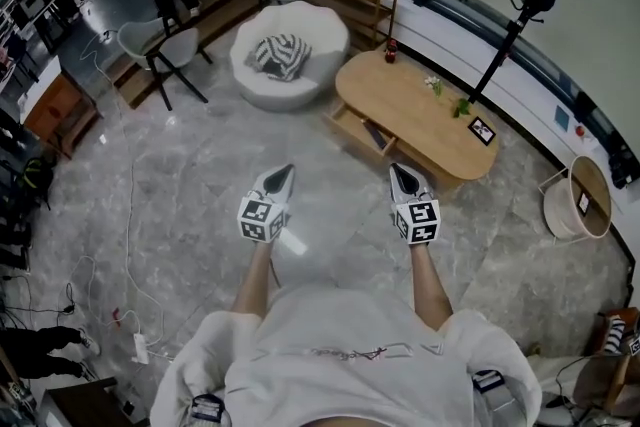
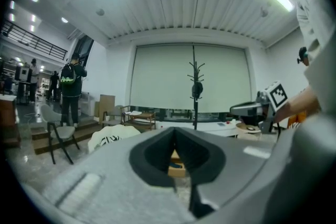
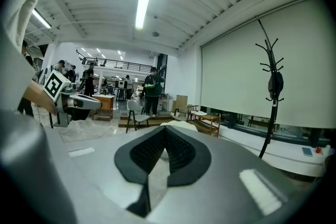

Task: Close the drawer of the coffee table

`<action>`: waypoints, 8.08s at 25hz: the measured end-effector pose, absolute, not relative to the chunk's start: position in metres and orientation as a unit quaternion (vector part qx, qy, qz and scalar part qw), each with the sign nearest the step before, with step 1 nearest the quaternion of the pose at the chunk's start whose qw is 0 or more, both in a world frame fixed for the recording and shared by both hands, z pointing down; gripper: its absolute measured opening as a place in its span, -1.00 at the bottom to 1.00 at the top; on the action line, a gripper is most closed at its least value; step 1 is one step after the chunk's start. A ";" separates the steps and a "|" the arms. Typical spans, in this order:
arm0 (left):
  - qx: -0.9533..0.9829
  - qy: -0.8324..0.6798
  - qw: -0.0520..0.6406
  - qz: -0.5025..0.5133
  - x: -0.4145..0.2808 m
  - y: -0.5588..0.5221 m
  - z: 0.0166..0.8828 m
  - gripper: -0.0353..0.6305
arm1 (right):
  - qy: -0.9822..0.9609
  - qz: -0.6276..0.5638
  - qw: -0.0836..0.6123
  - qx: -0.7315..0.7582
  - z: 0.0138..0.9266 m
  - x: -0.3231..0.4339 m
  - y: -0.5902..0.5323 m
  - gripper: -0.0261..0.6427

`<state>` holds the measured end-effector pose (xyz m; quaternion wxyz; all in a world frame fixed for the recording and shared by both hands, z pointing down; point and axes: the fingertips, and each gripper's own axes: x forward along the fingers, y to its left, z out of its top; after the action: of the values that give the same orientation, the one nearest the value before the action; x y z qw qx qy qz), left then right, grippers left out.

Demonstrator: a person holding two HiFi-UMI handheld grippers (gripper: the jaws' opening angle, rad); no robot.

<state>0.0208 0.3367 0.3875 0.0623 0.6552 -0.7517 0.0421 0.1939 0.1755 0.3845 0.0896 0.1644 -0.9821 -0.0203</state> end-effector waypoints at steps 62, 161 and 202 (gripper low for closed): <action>0.675 -0.731 0.076 0.069 -0.163 0.035 0.397 -0.90 | -0.979 0.018 0.097 0.176 0.415 0.012 -0.107 -0.91; 0.869 -0.453 0.137 0.143 -0.240 -0.318 0.484 -0.90 | -0.882 0.119 0.138 0.434 0.486 -0.046 -0.331 -0.91; 0.816 -0.457 0.255 0.245 -0.339 -0.194 0.931 -0.89 | -0.802 0.284 0.246 0.465 0.926 -0.032 -0.215 -0.90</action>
<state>-0.3387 -0.1939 0.9312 0.2551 0.8160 -0.4575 0.2445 -0.0318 -0.2153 0.9262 0.2459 0.4648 -0.8016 0.2844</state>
